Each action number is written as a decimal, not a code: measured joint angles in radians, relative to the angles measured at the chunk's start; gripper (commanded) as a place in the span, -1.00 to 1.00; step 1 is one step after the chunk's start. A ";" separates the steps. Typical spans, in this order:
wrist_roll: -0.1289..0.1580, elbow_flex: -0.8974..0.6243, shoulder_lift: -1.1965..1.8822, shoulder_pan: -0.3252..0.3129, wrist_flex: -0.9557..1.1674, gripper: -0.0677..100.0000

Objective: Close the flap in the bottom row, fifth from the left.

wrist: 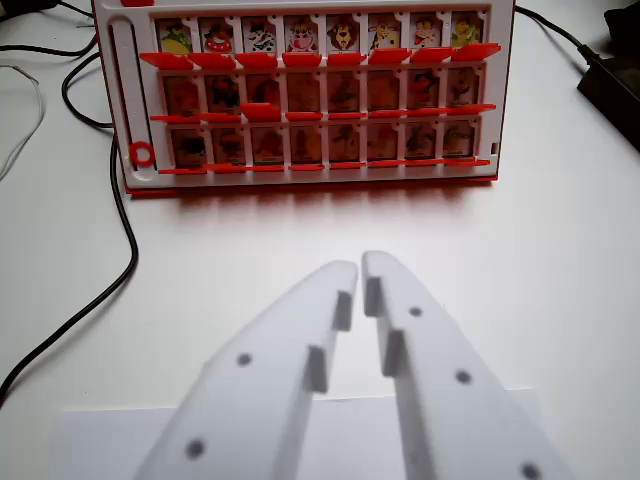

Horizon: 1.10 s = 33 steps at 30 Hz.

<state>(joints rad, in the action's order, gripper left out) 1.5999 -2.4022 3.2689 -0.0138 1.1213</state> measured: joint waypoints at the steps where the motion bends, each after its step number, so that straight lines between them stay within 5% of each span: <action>1: 0.000 0.000 0.000 0.000 0.000 -1.00; 33: 0.000 0.000 0.000 0.011 0.009 -1.00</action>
<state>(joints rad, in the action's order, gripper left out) 1.5999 -2.4022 3.2689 -0.0031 1.1305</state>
